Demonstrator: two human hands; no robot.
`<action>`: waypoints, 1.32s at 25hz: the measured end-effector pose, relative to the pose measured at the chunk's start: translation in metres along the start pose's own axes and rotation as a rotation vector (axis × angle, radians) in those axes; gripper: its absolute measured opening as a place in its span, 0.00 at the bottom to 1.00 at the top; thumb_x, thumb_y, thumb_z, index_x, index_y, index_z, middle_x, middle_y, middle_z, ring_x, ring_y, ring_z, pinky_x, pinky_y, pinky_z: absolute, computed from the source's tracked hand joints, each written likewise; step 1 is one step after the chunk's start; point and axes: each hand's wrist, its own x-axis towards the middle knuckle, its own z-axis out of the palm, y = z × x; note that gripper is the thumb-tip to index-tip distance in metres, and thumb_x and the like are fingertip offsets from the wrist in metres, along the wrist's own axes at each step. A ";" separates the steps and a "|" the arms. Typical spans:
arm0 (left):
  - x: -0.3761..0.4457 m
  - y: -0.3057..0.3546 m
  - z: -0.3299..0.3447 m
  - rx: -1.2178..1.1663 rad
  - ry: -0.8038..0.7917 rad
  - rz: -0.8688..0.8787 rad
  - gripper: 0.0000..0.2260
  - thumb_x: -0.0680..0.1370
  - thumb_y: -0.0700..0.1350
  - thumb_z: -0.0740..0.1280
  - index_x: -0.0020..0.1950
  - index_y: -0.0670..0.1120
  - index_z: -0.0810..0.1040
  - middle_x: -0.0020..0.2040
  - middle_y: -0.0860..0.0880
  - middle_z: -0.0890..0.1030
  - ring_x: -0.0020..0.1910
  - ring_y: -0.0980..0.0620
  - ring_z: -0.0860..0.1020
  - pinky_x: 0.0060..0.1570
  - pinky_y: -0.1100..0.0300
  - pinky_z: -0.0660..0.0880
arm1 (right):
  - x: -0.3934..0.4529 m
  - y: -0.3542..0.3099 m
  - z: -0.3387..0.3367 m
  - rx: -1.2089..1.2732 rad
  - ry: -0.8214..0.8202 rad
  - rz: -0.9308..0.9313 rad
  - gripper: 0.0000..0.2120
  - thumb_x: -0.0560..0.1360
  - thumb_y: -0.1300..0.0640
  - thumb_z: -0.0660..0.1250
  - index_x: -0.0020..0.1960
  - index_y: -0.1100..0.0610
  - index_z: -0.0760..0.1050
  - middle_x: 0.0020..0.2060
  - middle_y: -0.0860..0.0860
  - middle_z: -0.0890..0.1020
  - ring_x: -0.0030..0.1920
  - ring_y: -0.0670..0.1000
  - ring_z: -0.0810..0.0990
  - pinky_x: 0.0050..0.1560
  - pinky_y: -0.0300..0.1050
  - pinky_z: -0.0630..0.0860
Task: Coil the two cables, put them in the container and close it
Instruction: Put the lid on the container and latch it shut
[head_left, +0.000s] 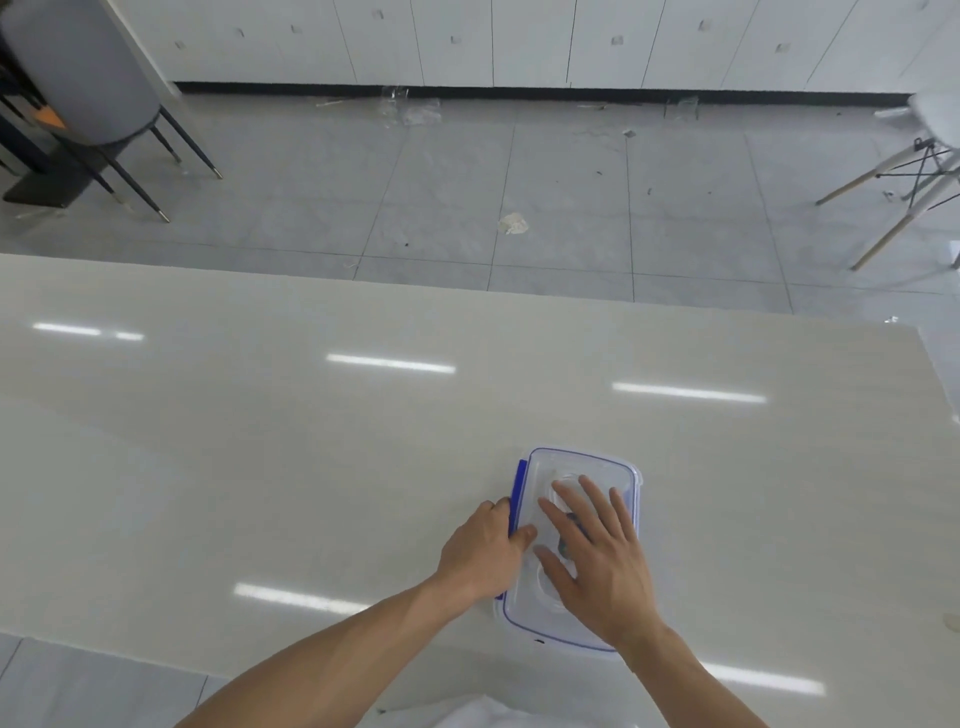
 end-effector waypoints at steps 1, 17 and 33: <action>-0.001 -0.001 -0.001 -0.025 -0.014 0.004 0.15 0.82 0.57 0.59 0.65 0.52 0.74 0.57 0.50 0.79 0.53 0.49 0.81 0.55 0.50 0.81 | -0.005 0.003 -0.001 0.034 0.040 0.034 0.22 0.78 0.44 0.62 0.68 0.51 0.77 0.71 0.51 0.76 0.76 0.58 0.66 0.73 0.67 0.64; -0.010 -0.039 -0.041 0.088 0.022 0.034 0.32 0.80 0.48 0.58 0.79 0.63 0.45 0.60 0.51 0.76 0.54 0.47 0.78 0.51 0.50 0.79 | -0.013 -0.006 -0.016 0.983 -0.360 0.997 0.42 0.69 0.40 0.76 0.77 0.48 0.62 0.57 0.48 0.81 0.54 0.51 0.83 0.55 0.52 0.83; 0.024 -0.011 0.009 0.868 0.044 0.695 0.40 0.77 0.67 0.52 0.82 0.50 0.43 0.82 0.46 0.39 0.81 0.44 0.39 0.74 0.38 0.42 | -0.009 0.009 -0.025 1.144 -0.471 1.061 0.24 0.71 0.45 0.76 0.64 0.50 0.75 0.52 0.49 0.84 0.46 0.47 0.86 0.35 0.36 0.81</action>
